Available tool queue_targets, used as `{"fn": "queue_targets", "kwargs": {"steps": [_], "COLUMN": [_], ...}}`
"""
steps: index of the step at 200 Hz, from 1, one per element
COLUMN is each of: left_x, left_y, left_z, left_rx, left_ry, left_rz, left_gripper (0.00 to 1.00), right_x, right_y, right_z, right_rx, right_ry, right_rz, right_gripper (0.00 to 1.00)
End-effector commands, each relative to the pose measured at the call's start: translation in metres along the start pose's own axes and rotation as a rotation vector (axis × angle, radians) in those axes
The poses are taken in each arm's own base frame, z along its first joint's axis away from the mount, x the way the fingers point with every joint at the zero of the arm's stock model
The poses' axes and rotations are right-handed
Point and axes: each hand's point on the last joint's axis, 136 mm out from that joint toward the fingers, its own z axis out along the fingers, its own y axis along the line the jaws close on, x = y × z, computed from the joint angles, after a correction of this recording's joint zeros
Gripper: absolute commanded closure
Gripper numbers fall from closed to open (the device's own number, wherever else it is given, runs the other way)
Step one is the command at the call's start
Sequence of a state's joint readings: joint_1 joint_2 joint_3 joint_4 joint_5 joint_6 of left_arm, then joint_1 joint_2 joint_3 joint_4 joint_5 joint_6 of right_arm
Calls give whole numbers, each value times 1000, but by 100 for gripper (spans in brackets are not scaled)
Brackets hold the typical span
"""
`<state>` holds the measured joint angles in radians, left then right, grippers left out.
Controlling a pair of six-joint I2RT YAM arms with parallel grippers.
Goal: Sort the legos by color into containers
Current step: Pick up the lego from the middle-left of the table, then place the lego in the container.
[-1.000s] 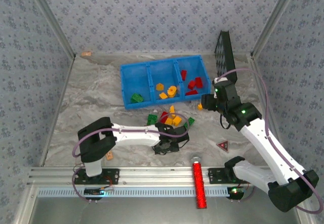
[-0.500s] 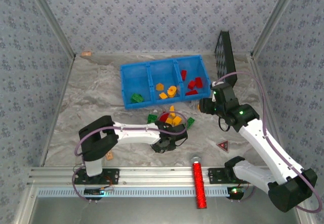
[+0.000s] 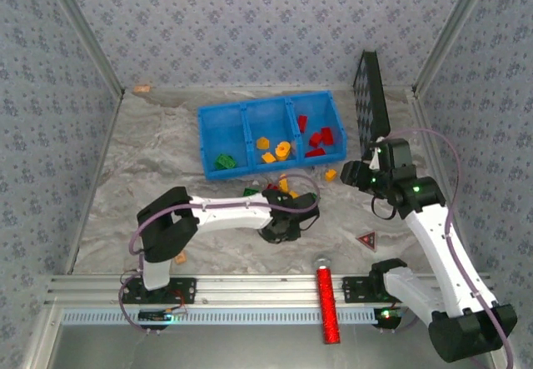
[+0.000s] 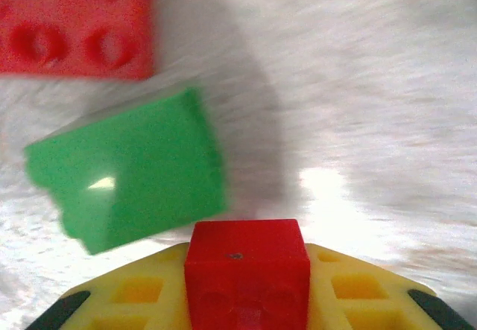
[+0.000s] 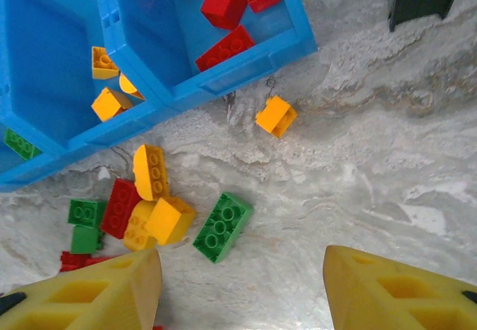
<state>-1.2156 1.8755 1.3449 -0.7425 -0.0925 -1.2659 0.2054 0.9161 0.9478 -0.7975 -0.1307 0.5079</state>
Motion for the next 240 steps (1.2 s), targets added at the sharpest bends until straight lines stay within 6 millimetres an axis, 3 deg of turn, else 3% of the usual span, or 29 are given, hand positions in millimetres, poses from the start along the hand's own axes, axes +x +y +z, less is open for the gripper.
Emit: {"fn": "queue_targets", "kwargs": {"steps": [1,38,84,120,178,240], "left_x": [-35,-97,-191,-243,-280,-302], "left_y": [-28,-63,-104,-126,-148,-158], "left_z": [-33,-65,-92,-86,-64,-29], "left_rx": [82,196,287,304,328,360], "left_ry": [-57,-164,-344,-424,-464,-491], "left_rz": [51,66,79,86,69,22], "left_gripper": [73,73,74,74,74,71], "right_x": [30,46,61,72,76,74], "right_y": [-10,-17,-25,-33,-34,-24], "right_z": [11,28,40,47,55,61], "right_rx": [-18,-37,-33,-8,10,23], "right_ry": [117,145,166,185,207,220], "right_rz": [123,159,176,198,205,171], "right_gripper": [39,36,33,33,33,33]}}
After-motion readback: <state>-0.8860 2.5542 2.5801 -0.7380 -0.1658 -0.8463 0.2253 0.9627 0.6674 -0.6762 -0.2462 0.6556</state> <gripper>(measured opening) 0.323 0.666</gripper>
